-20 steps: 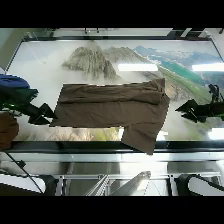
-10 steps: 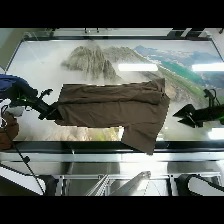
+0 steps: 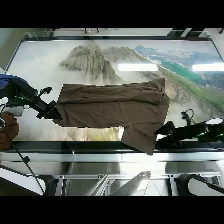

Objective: Fold the shirts.

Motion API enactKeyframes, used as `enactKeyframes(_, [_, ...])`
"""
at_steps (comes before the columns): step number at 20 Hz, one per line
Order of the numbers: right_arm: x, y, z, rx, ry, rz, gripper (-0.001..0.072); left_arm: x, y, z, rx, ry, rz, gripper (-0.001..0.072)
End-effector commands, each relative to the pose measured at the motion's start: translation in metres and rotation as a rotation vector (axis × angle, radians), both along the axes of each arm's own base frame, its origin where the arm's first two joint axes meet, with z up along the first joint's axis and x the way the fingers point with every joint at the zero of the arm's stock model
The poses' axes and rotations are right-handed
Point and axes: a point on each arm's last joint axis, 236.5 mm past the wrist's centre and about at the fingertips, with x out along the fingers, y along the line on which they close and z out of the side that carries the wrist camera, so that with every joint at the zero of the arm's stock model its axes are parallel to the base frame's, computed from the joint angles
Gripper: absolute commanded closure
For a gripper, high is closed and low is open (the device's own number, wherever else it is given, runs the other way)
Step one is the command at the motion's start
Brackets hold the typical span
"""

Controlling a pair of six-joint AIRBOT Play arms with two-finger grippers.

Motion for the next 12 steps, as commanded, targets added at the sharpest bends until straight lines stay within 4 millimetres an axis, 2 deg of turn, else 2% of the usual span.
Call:
enactKeyframes(1, [0.008,0.027,-0.006,-0.001,-0.038,-0.018,0.0196,-0.001,0.0,0.001,-0.004,0.003,-0.004,0.068])
enactKeyframes(2, [0.015,0.032,-0.003,0.01,-0.072,-0.022,0.0307,-0.001,0.0,0.001,-0.005,0.005,-0.004,0.068])
enactKeyframes(3, [0.023,0.036,0.004,0.038,-0.117,-0.024,0.0506,-0.003,-0.001,0.003,-0.01,0.011,-0.009,0.068])
enactKeyframes(4, [0.027,0.038,0.011,0.072,-0.145,-0.027,0.0556,-0.006,-0.001,0.004,-0.015,0.021,-0.014,0.068])
enactKeyframes(5, [0.027,0.038,0.017,0.092,-0.159,-0.025,0.0571,-0.009,0.0,0.006,-0.023,0.034,-0.017,0.068])
enactKeyframes(6, [0.026,0.037,0.024,0.108,-0.177,-0.016,0.0642,-0.013,0.0,0.009,-0.034,0.049,-0.023,0.0681])
enactKeyframes(7, [0.024,0.034,0.031,0.119,-0.192,-0.003,0.0683,-0.017,0.001,0.012,-0.045,0.062,-0.029,0.068])
enactKeyframes(10, [0.017,0.015,0.047,0.059,-0.248,0.018,0.0685,-0.02,0.012,0.018,-0.052,0.067,0.004,0.0681])
enactKeyframes(12, [0.009,-0.011,0.05,-0.036,-0.26,0.008,0.0685,-0.025,0.021,0.023,-0.048,0.043,0.038,0.0681])
